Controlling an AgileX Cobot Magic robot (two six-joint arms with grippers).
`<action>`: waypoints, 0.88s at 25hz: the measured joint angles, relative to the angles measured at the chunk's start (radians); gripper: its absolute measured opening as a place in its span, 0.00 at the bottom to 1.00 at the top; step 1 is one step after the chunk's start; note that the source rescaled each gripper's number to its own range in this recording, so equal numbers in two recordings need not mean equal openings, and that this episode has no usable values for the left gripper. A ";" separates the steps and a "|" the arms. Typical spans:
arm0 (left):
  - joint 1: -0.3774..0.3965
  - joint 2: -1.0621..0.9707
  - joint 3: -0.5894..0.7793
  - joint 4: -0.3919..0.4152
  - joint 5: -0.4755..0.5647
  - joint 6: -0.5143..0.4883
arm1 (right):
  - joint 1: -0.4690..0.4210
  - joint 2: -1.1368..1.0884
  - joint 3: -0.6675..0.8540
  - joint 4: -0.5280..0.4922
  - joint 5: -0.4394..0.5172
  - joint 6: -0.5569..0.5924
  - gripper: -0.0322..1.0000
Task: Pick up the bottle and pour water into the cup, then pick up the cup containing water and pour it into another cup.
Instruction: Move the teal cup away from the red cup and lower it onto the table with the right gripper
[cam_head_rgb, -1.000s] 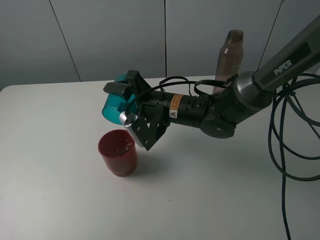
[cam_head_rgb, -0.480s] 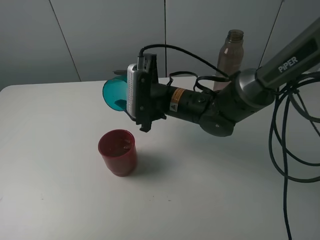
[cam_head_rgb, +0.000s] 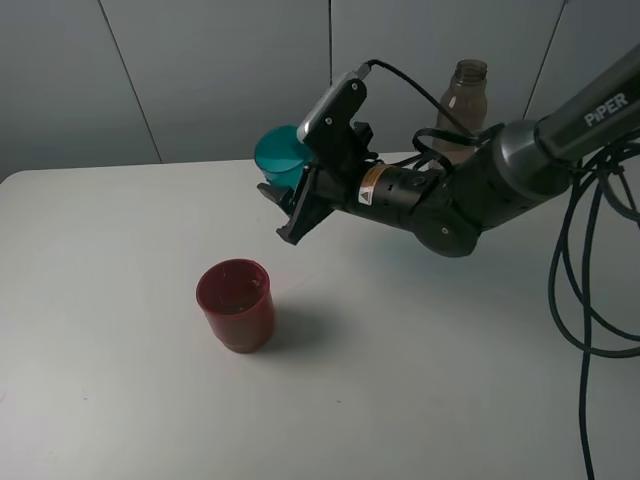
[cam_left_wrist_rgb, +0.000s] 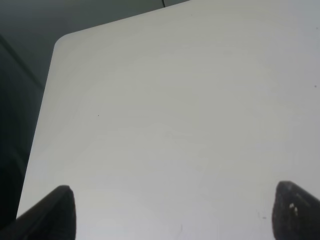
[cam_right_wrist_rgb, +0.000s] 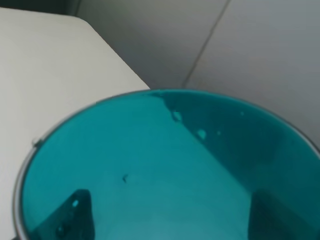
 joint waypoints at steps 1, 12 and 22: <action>0.000 0.000 0.000 0.000 0.000 0.000 | -0.019 0.000 0.000 0.016 0.028 0.037 0.07; 0.000 0.000 0.000 0.000 0.000 0.000 | -0.136 0.108 0.000 0.057 -0.002 0.291 0.07; 0.000 0.000 0.000 0.000 0.000 0.000 | -0.142 0.151 -0.002 0.076 -0.104 0.299 0.07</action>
